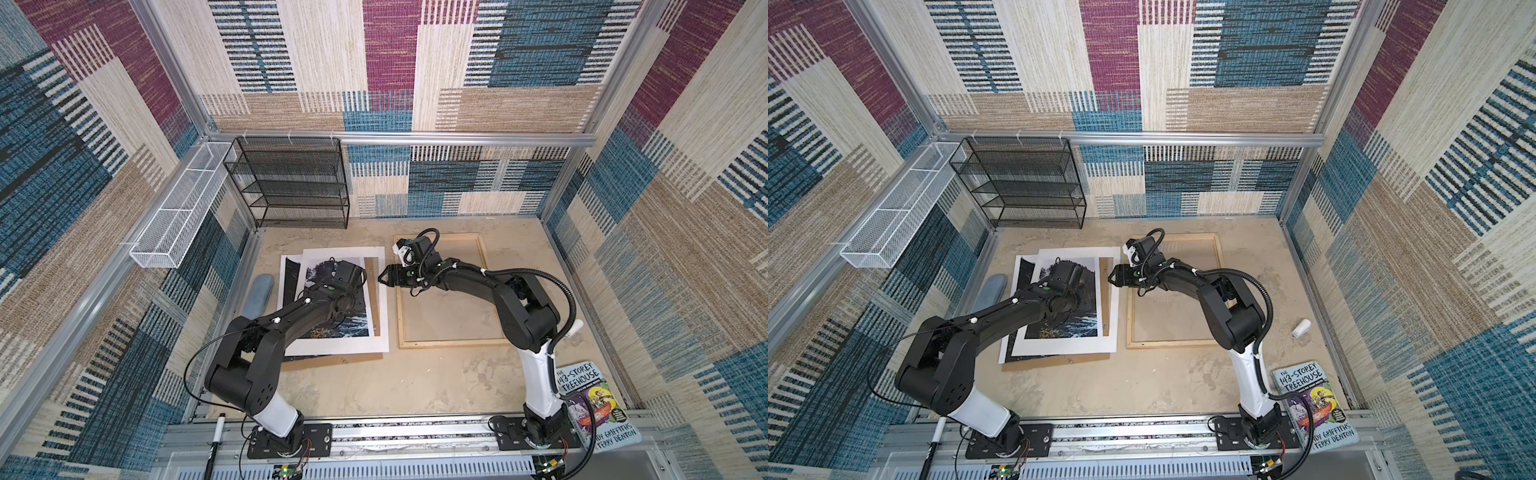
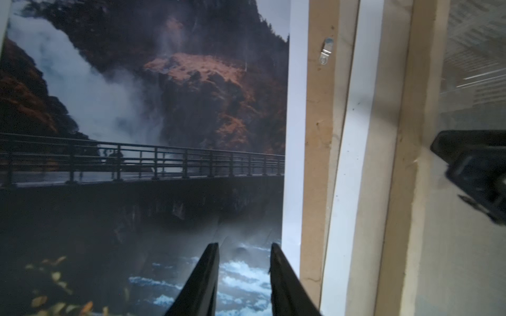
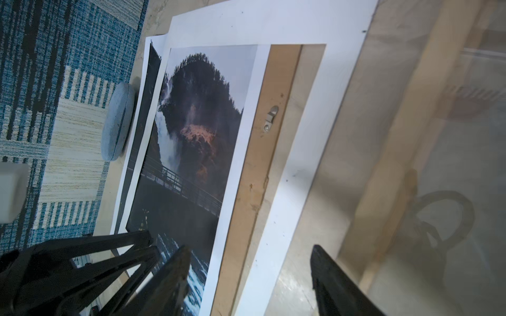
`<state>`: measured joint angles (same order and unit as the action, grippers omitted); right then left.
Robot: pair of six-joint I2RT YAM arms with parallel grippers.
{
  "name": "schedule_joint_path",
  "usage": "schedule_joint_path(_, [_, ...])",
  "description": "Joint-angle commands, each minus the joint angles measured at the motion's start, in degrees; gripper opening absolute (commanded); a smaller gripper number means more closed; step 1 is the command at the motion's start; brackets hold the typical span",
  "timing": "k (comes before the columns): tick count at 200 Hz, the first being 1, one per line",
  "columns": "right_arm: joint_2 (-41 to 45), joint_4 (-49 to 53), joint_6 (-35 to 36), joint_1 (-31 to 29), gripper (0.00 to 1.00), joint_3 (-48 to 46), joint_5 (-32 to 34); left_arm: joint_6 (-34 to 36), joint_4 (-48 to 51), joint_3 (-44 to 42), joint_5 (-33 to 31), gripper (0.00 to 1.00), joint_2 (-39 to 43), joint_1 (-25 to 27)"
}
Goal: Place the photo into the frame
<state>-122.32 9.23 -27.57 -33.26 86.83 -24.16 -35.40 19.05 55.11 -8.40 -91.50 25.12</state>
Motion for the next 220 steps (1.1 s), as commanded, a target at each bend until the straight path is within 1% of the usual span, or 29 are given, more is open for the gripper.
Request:
schedule_joint_path(1, [-2.1,2.6,-0.5,-0.4,0.72,2.7,2.0,0.3,-1.4,-0.7,2.9,0.35,0.1,-0.1])
schedule_joint_path(20, [-4.2,5.5,0.4,-0.4,0.72,4.6,2.8,0.1,-2.2,0.0,5.3,0.35,-1.8,-0.1])
schedule_joint_path(24, [-4.6,6.4,0.6,-0.4,0.72,6.5,3.2,0.1,-2.4,0.1,6.0,0.35,-2.3,-0.1])
schedule_joint_path(36, [-5.8,8.0,1.0,-0.4,0.72,8.4,4.0,-0.2,-3.3,0.4,7.3,0.35,-3.4,0.0])
schedule_joint_path(69, [-7.7,10.6,0.9,-0.5,0.73,11.6,4.2,-0.5,-3.4,1.1,6.9,0.34,-5.2,0.0])
schedule_joint_path(102, [-11.9,17.1,2.5,-0.6,0.74,18.9,4.2,-0.6,-3.7,1.3,7.0,0.34,-5.9,0.2])
schedule_joint_path(128, [-14.6,22.1,3.1,-0.6,0.74,23.8,6.9,-0.5,-3.4,1.6,6.5,0.34,-6.3,0.4])
schedule_joint_path(145, [-15.5,23.8,3.6,-0.6,0.75,25.4,8.3,-0.4,-2.9,1.7,6.1,0.34,-6.3,0.4])
schedule_joint_path(163, [-16.5,24.0,4.0,-0.6,0.75,26.4,6.7,-0.2,-2.8,1.8,6.1,0.34,-6.6,0.5])
schedule_joint_path(188, [-18.4,23.5,4.0,-0.5,0.76,28.0,2.0,0.5,-0.5,3.4,4.5,0.34,-7.6,1.1])
schedule_joint_path(220, [-17.8,20.4,3.0,0.0,0.76,26.2,-1.7,1.1,0.1,3.8,4.3,0.34,-8.5,1.3])
